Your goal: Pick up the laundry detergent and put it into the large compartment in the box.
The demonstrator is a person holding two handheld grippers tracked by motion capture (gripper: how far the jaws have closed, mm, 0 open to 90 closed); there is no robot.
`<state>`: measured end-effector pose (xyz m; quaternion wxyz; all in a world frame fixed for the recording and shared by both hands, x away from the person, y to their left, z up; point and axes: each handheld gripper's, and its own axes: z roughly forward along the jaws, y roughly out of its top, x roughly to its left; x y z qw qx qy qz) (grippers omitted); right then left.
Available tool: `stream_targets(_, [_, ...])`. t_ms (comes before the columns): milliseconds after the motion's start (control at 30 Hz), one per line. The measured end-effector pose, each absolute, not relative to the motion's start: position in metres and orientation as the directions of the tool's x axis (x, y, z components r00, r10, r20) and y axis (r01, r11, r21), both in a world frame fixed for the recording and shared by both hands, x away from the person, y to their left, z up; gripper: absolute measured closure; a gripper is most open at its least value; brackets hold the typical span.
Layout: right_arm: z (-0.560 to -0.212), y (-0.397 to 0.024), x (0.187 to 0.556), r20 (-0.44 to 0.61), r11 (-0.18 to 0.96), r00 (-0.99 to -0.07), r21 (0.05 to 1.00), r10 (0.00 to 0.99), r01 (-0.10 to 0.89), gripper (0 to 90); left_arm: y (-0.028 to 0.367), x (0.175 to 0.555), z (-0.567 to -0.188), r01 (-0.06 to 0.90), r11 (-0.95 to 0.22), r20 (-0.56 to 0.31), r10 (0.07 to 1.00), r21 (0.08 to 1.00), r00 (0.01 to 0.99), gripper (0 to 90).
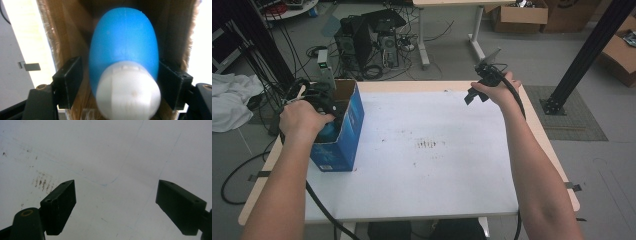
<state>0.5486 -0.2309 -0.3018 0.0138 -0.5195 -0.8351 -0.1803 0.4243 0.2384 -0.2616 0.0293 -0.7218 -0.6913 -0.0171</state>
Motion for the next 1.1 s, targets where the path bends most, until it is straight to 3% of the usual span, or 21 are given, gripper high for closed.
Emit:
stream_targets(400, [-0.3, -0.231, 0.547, 0.211, 0.391, -0.456, 0.288, 0.864, 0.874, 16.6, 0.215, 0.416, -0.217, 0.991, -0.128, 0.104, 0.987, 0.044, 0.123, 15.4])
stream_targets(567, [-0.299, -0.23, 0.544, 0.205, 0.397, -0.461, 0.287, 0.864, 0.872, 16.6, 0.187, 0.411, -0.195, 0.967, -0.244, 0.113, 0.965, 0.071, 0.235, 12.7])
stream_targets(1100, [-0.293, -0.23, 0.539, 0.21, 0.399, -0.468, 0.299, 0.858, 0.867, 16.6, 0.102, 0.401, -0.212, 0.877, -0.475, 0.1, 0.878, 0.071, 0.468, 0.1])
